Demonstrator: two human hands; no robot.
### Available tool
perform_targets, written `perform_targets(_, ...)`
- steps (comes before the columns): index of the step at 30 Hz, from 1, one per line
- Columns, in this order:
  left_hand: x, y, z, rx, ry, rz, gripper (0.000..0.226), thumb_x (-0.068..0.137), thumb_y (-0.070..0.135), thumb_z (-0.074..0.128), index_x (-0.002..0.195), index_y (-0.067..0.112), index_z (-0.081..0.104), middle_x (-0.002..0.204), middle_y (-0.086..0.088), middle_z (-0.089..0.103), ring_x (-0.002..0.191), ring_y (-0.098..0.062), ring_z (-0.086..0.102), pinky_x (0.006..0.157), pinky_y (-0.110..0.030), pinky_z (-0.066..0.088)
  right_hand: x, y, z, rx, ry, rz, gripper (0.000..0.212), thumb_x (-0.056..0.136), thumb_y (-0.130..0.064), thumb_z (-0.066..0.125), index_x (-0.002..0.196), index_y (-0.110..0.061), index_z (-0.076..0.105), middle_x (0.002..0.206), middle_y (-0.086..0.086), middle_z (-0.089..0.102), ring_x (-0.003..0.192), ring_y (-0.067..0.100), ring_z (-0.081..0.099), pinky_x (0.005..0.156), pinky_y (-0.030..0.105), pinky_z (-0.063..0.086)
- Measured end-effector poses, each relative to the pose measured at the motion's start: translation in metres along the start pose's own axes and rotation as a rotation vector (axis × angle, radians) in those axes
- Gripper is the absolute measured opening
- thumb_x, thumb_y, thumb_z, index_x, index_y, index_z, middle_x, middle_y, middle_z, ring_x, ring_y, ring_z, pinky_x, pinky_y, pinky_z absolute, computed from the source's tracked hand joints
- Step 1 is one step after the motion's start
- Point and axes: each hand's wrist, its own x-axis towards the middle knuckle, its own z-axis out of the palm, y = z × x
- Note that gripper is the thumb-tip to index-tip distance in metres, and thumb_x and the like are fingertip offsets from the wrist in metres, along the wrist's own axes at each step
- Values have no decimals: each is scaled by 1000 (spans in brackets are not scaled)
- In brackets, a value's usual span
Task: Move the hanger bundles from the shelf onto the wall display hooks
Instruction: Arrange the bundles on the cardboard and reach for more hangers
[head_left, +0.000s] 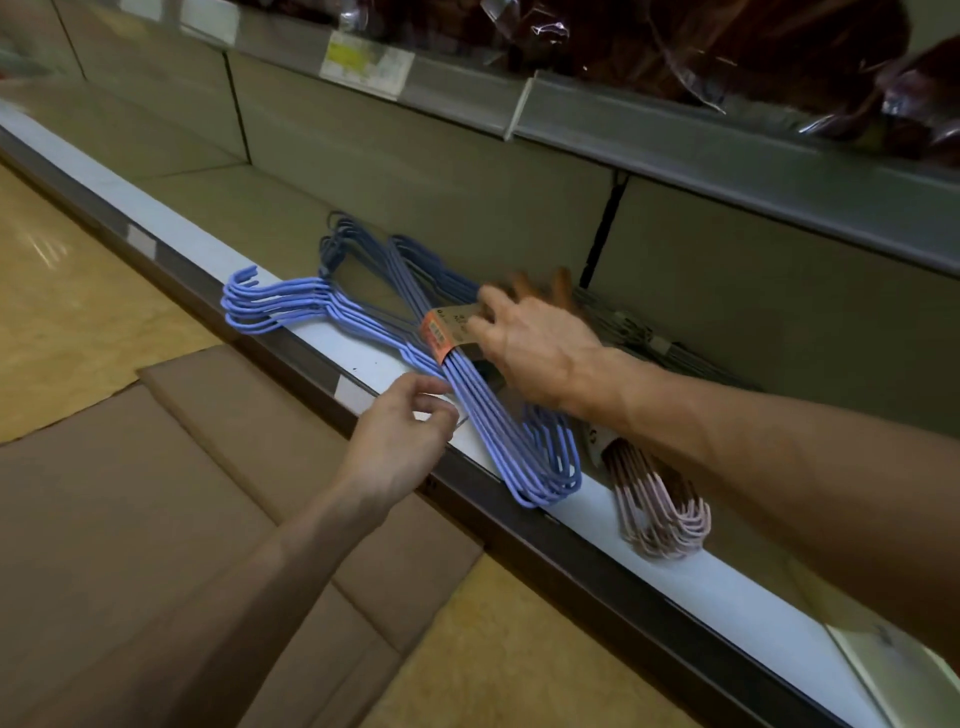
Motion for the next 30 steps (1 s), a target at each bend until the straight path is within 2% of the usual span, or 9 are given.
perform_targets(3,12,3,11,24,-40,-93,36,95,34,63,128,27,51,117,3,64,103,-20,65,90,-38,55,-4,18,6,173,6,173,28,98,-29,52,126,-26,50,138,10,39,124,39,42,100,52,37)
perform_targets(7,28,9,28,-184,-56,-252,55,95,35,66,140,17,40,125,-3,57,107,-23,63,100,-45,52,3,52,-3,277,53,258,34,98,-42,48,129,-30,47,129,9,46,96,30,50,75,38,39)
perform_targets(10,34,10,44,-392,-69,-333,45,94,32,68,131,15,47,125,-8,62,108,-26,65,92,-46,56,3,79,-11,261,84,292,30,101,-38,44,128,-26,46,119,13,53,91,34,56,67,35,37)
perform_targets(13,37,7,66,-500,-32,-439,55,85,34,77,128,16,46,116,-5,63,103,-27,65,91,-49,56,2,96,-14,283,93,252,26,104,-36,45,125,-21,48,108,15,57,81,31,55,60,31,35)
perform_targets(17,42,-1,95,-525,60,-441,79,82,22,81,141,22,28,125,-14,52,108,-40,63,89,-55,57,3,113,-15,344,104,277,29,103,-31,47,128,-18,53,111,20,58,91,36,59,73,39,50)
perform_targets(20,43,-8,102,-523,110,-388,54,91,8,66,129,25,32,113,-18,52,95,-46,68,77,-57,60,4,120,-11,370,127,307,34,104,-37,46,129,-16,54,116,24,57,99,40,60,85,46,53)
perform_targets(25,36,-4,102,-573,203,-263,20,98,14,54,109,26,42,116,-34,55,97,-55,64,77,-65,57,0,127,-4,373,233,301,25,102,-17,49,123,-6,57,117,20,63,98,30,60,76,31,45)
perform_targets(27,33,3,97,-507,231,-158,13,100,18,52,103,28,45,106,-27,58,89,-46,66,76,-63,58,-4,128,-6,386,241,334,24,102,-16,48,121,-4,58,120,18,63,105,35,60,86,38,50)
perform_targets(30,31,6,83,-416,201,-11,23,99,12,51,103,34,46,100,3,65,74,-31,64,68,-57,59,-8,131,-8,434,272,428,26,103,-15,44,119,-2,59,120,17,64,107,33,60,93,41,50)
